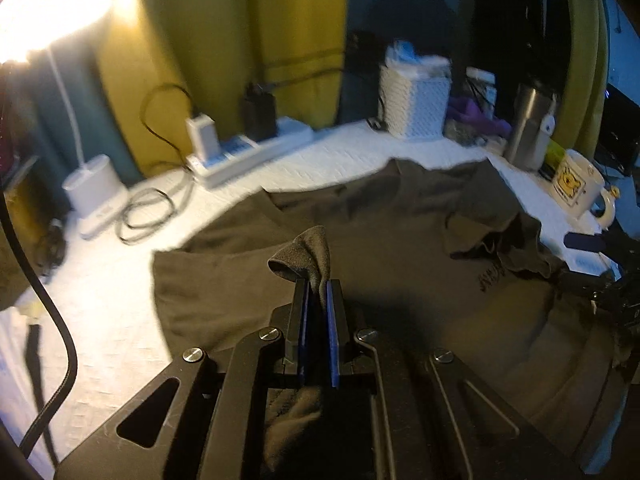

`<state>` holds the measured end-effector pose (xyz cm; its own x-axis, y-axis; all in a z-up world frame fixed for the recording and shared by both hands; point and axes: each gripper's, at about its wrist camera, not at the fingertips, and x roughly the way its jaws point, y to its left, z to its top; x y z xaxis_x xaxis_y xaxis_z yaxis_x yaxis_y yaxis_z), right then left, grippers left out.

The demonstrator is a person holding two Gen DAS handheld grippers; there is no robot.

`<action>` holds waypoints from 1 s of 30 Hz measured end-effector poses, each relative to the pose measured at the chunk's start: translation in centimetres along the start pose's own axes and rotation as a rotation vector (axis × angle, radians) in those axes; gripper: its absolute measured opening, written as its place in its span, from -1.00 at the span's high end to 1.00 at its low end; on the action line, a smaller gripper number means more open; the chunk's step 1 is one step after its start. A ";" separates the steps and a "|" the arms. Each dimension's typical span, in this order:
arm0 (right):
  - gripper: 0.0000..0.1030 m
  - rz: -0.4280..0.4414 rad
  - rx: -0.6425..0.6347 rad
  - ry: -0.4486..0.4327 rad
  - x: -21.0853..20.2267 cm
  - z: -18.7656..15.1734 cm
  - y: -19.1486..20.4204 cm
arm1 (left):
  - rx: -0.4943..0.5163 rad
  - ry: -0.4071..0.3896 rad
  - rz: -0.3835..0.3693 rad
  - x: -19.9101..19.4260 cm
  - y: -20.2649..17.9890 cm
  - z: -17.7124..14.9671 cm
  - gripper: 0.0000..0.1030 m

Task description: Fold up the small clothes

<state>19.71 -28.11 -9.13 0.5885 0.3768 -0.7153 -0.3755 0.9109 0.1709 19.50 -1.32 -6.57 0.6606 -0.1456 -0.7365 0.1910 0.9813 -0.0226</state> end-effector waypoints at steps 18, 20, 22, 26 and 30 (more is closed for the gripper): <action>-1.00 0.144 0.016 0.112 3.0 -0.4 4.2 | -0.068 -0.004 -0.106 -4.3 4.0 -2.6 0.27; -1.00 0.145 0.005 0.124 3.0 -0.9 5.0 | -0.097 0.008 -0.076 -4.2 5.4 -3.2 0.27; -1.00 0.145 0.000 0.123 2.5 -0.9 5.2 | -0.139 0.022 -0.048 -4.0 7.0 -3.8 0.27; -1.00 0.107 0.013 0.048 0.3 0.0 4.3 | -0.195 0.026 -0.014 -4.1 9.5 -4.8 0.27; -1.00 0.047 0.048 0.007 -0.4 1.3 1.8 | -0.239 0.036 -0.093 -3.5 10.1 -5.3 0.27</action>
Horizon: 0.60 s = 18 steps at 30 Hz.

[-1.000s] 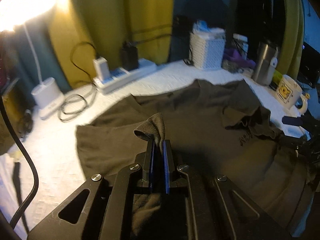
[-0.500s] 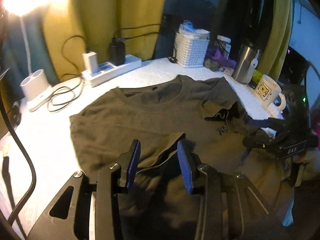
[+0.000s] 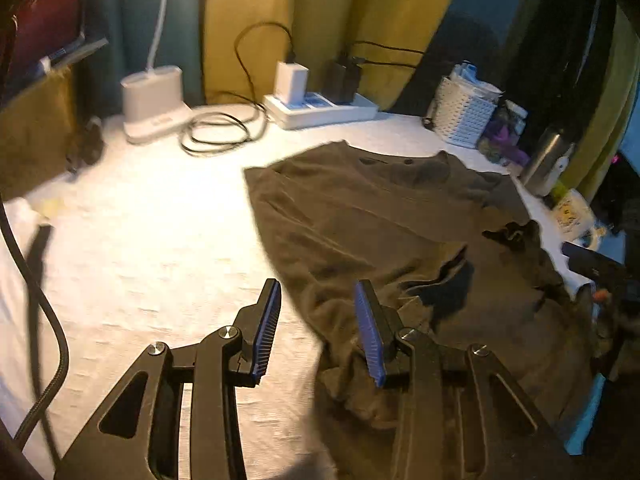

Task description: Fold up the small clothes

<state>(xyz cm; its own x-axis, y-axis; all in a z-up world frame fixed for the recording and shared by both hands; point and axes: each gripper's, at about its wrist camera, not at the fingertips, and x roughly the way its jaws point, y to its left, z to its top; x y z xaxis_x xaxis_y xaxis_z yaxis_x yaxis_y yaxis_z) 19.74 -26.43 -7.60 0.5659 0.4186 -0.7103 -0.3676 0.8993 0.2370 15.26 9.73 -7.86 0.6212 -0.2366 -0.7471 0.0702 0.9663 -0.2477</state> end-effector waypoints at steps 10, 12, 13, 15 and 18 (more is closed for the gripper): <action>-1.00 0.032 -0.014 0.072 4.5 1.0 0.5 | 0.085 0.064 -0.145 1.8 -4.2 -0.3 0.27; -1.00 0.060 -0.024 0.101 5.5 0.7 1.5 | 0.112 0.088 -0.159 1.9 -4.8 -0.5 0.27; -1.00 0.068 -0.033 0.112 5.8 0.5 1.9 | 0.134 0.095 -0.145 2.0 -5.1 -0.6 0.27; -1.00 0.082 -0.053 0.125 6.0 0.1 2.8 | 0.195 0.101 -0.116 1.7 -6.0 -1.0 0.27; -1.00 0.096 -0.071 0.132 5.7 -0.3 3.7 | 0.236 0.116 -0.144 1.1 -6.8 -1.6 0.27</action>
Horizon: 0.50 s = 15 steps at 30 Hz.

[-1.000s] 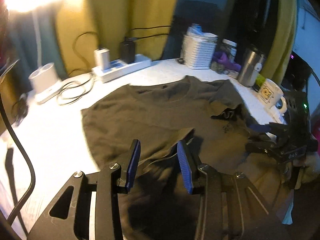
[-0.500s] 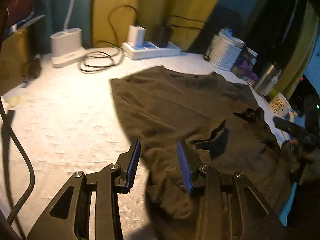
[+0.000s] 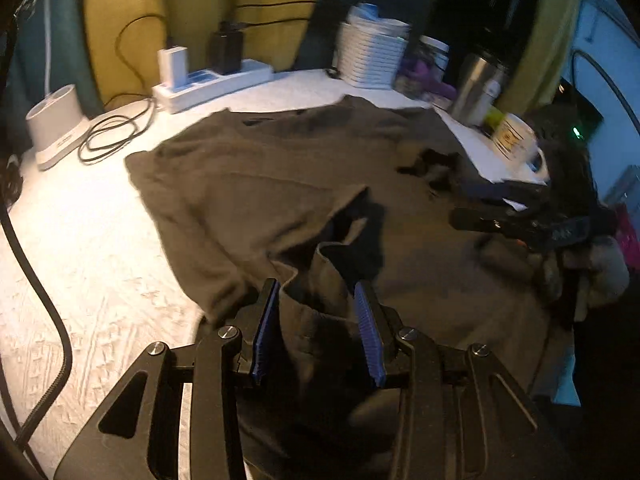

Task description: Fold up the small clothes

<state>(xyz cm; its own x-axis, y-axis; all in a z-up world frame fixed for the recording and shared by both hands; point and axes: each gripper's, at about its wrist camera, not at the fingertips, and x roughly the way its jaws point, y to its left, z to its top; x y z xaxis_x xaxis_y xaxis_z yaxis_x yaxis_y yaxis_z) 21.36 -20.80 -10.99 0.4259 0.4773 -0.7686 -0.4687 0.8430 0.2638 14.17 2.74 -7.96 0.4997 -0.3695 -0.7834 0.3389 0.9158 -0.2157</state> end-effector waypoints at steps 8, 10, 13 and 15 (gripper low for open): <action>-1.00 0.017 -0.019 -0.015 -1.8 -1.3 1.4 | 0.053 0.042 -0.042 -0.3 -1.6 -1.1 0.27; -1.00 0.014 -0.018 -0.021 -2.4 -1.8 1.5 | 0.068 0.051 -0.052 -0.3 -2.1 -1.1 0.26; -1.00 -0.007 -0.006 -0.033 -3.3 -2.4 1.2 | 0.092 0.043 -0.056 -0.8 -2.9 -1.0 0.26; -1.00 -0.028 0.008 -0.046 -4.0 -2.8 0.5 | 0.103 0.032 -0.066 -1.1 -3.2 -0.8 0.26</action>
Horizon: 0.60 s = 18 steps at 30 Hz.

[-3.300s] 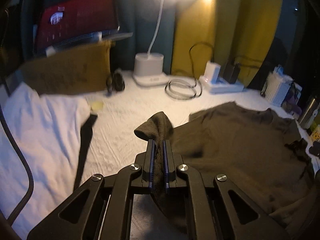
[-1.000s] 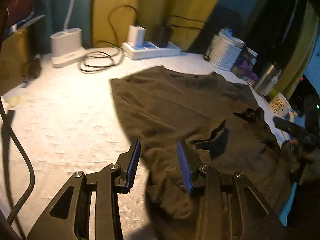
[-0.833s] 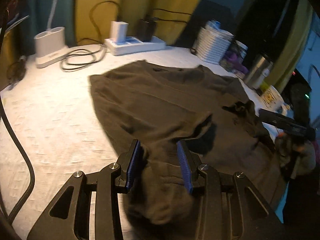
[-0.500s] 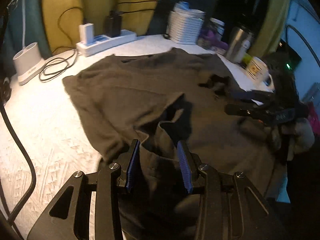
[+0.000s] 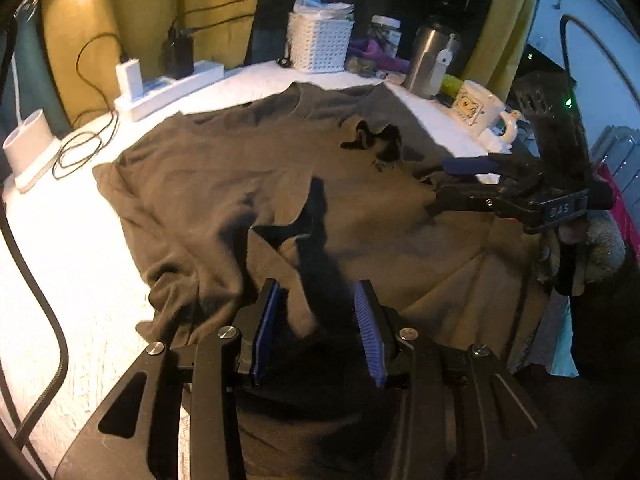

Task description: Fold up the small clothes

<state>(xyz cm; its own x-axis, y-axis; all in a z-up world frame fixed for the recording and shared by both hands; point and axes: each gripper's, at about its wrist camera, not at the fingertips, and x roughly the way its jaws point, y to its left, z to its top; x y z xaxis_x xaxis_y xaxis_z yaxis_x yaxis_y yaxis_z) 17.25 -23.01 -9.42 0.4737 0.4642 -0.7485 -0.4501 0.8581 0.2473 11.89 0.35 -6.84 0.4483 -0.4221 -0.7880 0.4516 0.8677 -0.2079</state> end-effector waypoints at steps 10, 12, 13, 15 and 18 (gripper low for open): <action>-1.00 -0.071 0.068 -0.048 -2.3 -0.6 -3.5 | -0.020 0.086 -0.028 3.5 0.0 0.8 0.26; -1.00 -0.074 0.079 -0.035 -1.8 -0.8 -4.0 | -0.007 0.105 -0.042 4.1 -0.3 0.7 0.26; -1.00 -0.073 0.084 -0.025 -1.4 -0.9 -4.1 | 0.000 0.112 -0.043 4.3 -0.5 0.7 0.26; -1.00 -0.072 0.086 0.004 -0.5 -1.1 -4.1 | 0.010 0.125 -0.032 4.5 -0.7 0.7 0.26; -1.00 -0.086 0.072 0.010 -0.3 -1.4 -3.7 | -0.003 0.099 -0.026 3.5 -0.6 1.0 0.26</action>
<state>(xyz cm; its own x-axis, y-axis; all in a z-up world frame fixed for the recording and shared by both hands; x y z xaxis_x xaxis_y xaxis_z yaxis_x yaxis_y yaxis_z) 17.71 -26.64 -10.98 0.5001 0.3863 -0.7750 -0.3525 0.9083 0.2253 13.95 -1.90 -8.91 0.3580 -0.4162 -0.8358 0.4593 0.8579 -0.2305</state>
